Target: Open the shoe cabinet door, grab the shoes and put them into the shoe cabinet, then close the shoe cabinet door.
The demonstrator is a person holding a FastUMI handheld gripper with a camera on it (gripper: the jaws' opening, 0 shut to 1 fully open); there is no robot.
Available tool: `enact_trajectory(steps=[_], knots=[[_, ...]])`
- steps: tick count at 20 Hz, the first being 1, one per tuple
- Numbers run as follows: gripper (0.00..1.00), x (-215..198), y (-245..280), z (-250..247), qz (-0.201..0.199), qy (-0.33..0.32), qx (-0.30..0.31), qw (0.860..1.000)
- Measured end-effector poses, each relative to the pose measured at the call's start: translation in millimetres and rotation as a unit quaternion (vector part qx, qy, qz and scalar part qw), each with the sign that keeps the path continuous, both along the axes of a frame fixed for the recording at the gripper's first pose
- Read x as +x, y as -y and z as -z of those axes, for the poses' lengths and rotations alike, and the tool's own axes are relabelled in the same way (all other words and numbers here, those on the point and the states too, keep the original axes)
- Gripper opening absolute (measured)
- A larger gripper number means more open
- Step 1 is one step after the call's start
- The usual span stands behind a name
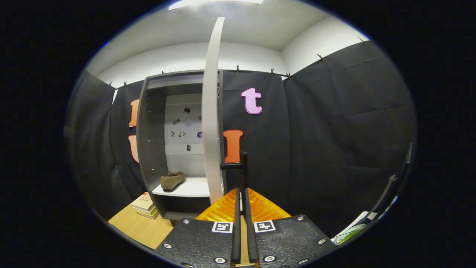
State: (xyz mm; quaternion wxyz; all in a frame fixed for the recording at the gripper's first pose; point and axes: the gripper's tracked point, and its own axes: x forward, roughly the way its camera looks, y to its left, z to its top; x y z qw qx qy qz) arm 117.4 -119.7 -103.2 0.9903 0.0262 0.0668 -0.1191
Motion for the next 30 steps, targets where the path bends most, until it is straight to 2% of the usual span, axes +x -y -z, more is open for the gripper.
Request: enact_trajectory(steps=[5, 11, 16, 20, 25, 30], knots=[[0.07, -21, -23, 1, 0.026, -0.005, -0.014, 1.0], [0.09, -16, -94, 45, 0.016, -0.054, -0.014, 0.998], [0.16, 6, -154, 94, -0.02, -0.106, -0.002, 0.994], [0.26, 24, -186, 150, -0.058, -0.157, 0.015, 0.986], [0.4, 41, -206, 223, -0.07, -0.207, 0.04, 0.975], [0.44, 61, -222, 288, -0.088, -0.235, 0.059, 0.966]])
